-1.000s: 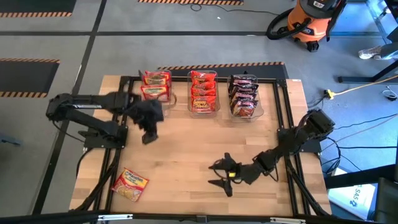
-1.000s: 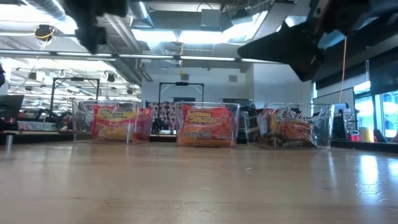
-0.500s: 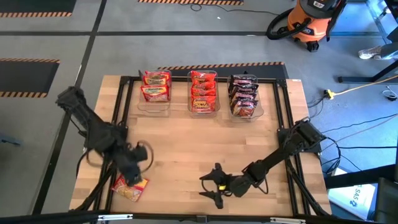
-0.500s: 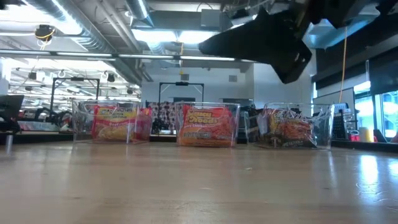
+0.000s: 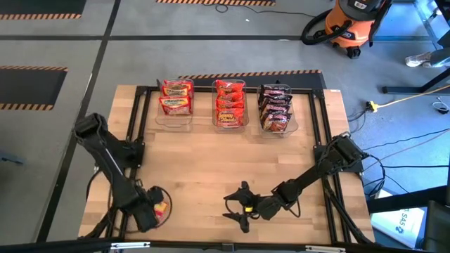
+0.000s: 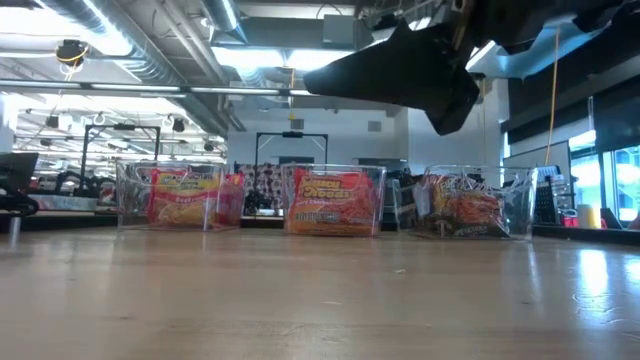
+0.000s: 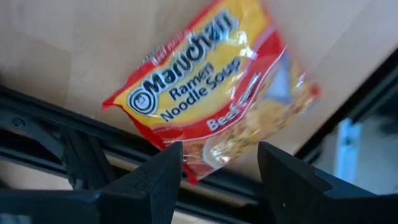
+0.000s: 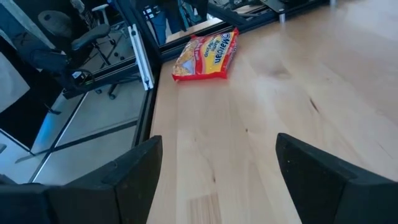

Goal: Sort Maruchan noodles
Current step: Put the red noodle pack into the left transparent bin

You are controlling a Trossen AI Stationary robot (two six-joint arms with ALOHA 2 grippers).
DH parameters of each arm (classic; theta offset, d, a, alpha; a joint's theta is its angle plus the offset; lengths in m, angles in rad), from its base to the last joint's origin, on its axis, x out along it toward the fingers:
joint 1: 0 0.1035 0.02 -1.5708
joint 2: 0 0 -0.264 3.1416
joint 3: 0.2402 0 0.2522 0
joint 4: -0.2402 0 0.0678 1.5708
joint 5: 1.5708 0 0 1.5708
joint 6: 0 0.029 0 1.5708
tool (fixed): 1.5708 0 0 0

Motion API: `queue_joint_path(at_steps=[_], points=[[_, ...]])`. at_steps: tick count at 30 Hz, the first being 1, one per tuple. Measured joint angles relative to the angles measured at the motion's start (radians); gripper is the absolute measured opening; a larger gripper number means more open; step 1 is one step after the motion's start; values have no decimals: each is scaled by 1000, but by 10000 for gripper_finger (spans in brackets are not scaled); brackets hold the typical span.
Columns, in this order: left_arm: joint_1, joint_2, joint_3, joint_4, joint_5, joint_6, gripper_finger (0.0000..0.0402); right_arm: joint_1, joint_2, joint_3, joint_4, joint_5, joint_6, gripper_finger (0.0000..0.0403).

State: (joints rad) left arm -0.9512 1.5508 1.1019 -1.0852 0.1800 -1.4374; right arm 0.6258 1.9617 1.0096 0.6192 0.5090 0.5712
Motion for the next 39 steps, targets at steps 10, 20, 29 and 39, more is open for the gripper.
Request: queue_joint_path(at_steps=[10,20,29,39], points=[[-21,208,0,25,84,277,202,2,0,0,-44,24,-1,292],[22,228,6,136,-176,596,202,2,0,-2,-46,23,-2,292],[171,247,-1,513,-468,877,202,-21,0,-2,-45,23,-1,292],[365,279,0,781,-486,1047,202,-67,-16,-2,-70,-61,43,292]])
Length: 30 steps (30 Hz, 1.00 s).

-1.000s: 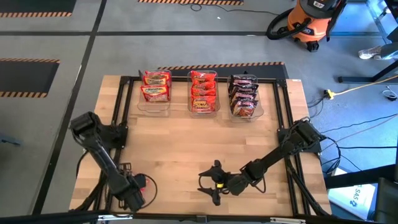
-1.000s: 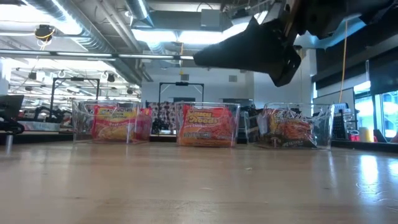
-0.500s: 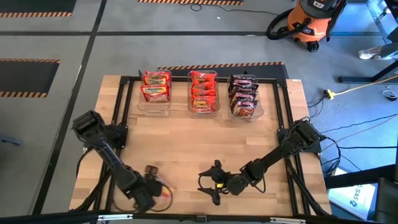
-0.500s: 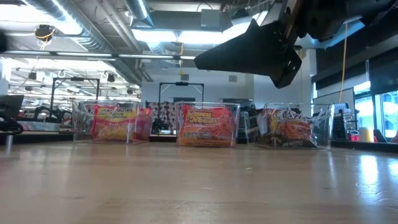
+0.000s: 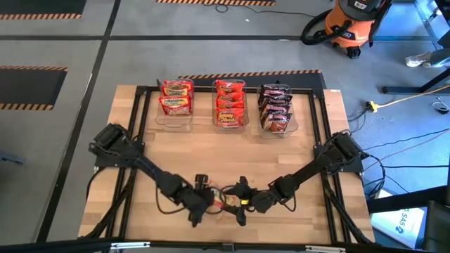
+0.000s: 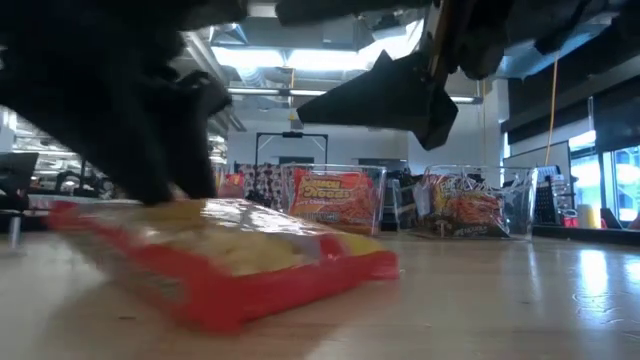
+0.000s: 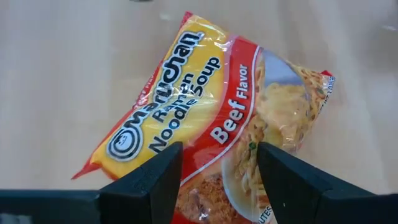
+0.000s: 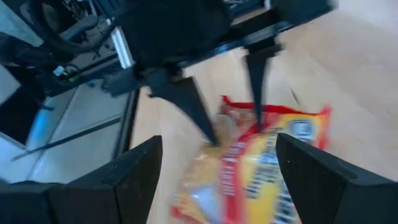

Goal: Sort Maruchan noodles
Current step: Put the red noodle pack into the left transparent bin

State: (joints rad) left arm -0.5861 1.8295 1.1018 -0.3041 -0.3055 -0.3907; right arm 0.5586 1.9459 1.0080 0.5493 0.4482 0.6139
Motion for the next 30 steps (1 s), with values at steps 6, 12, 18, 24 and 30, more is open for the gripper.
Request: queue_joint_path(at_steps=[6,12,18,24,30], points=[[-21,-115,74,-153,35,-127,202,-40,-96,1,-176,-97,169,292],[-134,-140,48,-148,-148,-207,202,-117,-100,1,-267,-208,325,292],[-147,-21,4,18,-209,-210,202,-191,-28,-1,-242,-374,380,292],[-135,83,10,47,-220,-227,202,-213,26,2,-232,-482,428,292],[-135,126,12,64,-260,-232,202,-214,63,0,-173,-532,441,292]])
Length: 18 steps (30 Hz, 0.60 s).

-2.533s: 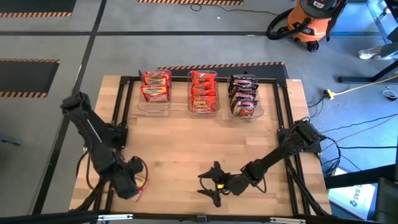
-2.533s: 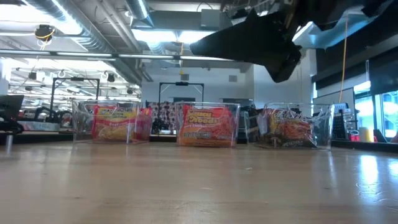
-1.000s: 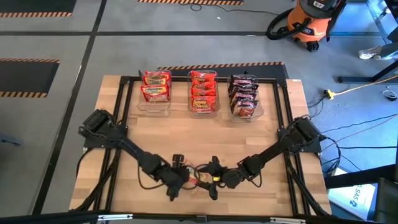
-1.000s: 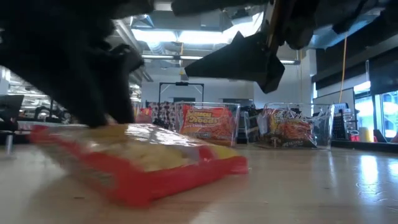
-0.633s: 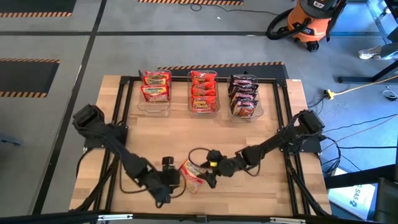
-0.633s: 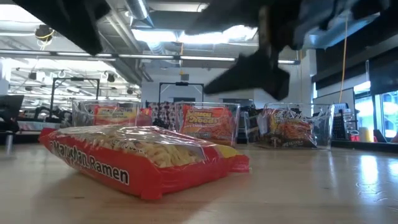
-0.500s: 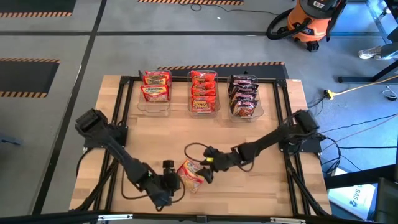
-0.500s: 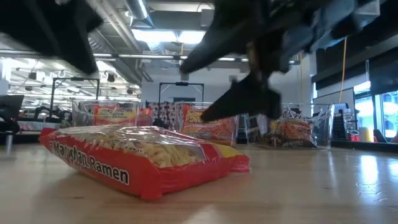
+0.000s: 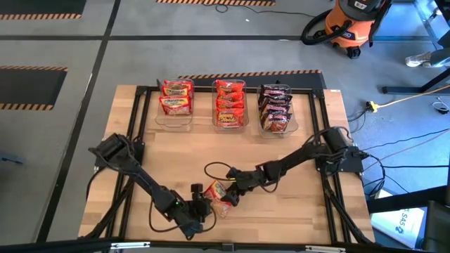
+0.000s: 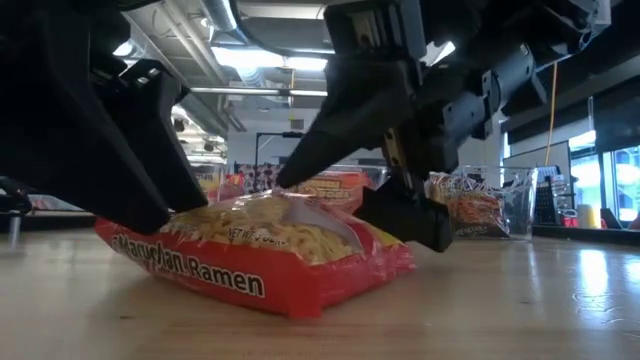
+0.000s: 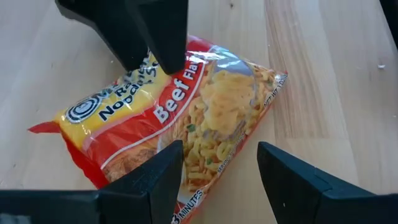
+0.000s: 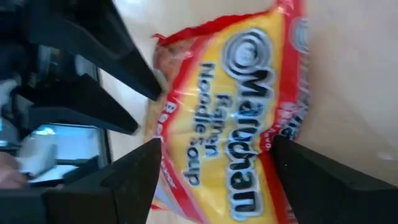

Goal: Sort Maruchan noodles
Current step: Put the red noodle pack into the left transparent bin

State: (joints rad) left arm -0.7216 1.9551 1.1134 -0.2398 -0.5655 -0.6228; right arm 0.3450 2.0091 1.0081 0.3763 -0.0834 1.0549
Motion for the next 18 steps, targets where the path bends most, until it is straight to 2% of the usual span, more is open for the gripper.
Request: queue_joint_path(at_steps=[9,18], points=[[0,5,-2,20,-13,0,202,3,51,3,111,-24,38,292],[-2,6,-3,43,-21,1,202,7,60,23,173,-60,-8,292]])
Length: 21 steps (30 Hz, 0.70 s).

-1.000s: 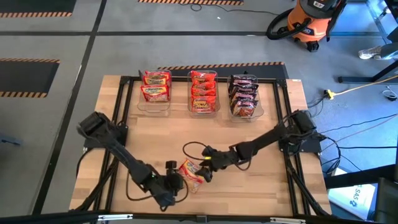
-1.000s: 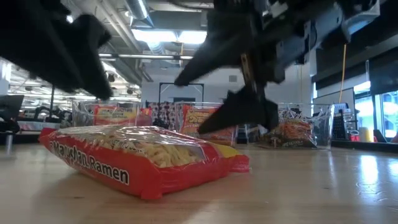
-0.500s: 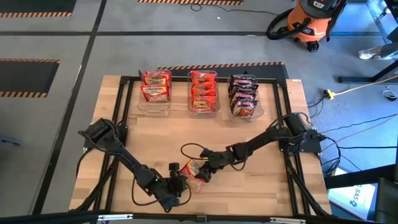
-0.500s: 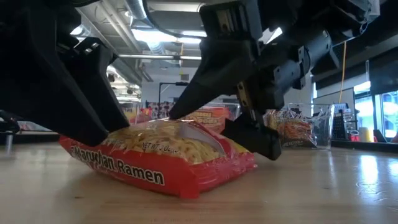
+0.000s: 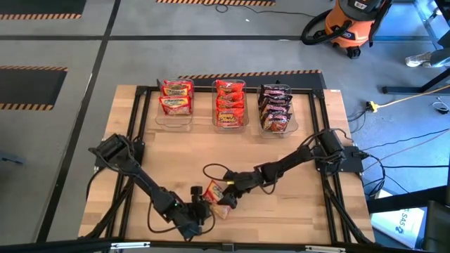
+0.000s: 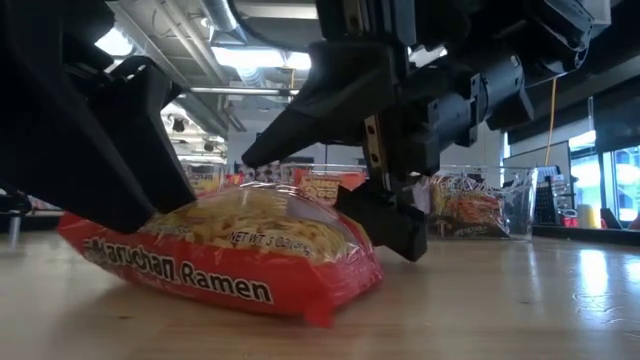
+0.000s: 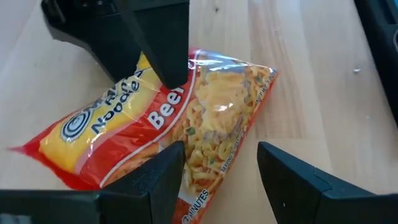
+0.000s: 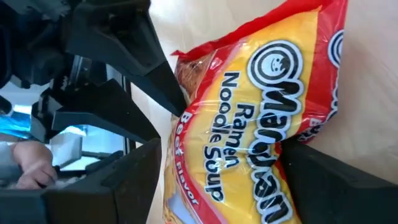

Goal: Sort Maruchan noodles
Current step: Put the red noodle pack into the left transparent bin

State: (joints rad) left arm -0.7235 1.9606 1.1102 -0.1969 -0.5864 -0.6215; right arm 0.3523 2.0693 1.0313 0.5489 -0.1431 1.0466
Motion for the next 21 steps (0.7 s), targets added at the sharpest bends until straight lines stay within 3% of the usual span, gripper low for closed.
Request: queue_joint_path(at_steps=[4,12,21], points=[[-5,2,-1,35,-9,26,202,-9,-20,29,-101,-13,-22,292],[-23,4,-1,34,-29,28,202,-60,-159,100,-562,-31,-86,292],[-31,5,-2,32,-39,22,202,-64,-121,110,-610,46,-109,292]])
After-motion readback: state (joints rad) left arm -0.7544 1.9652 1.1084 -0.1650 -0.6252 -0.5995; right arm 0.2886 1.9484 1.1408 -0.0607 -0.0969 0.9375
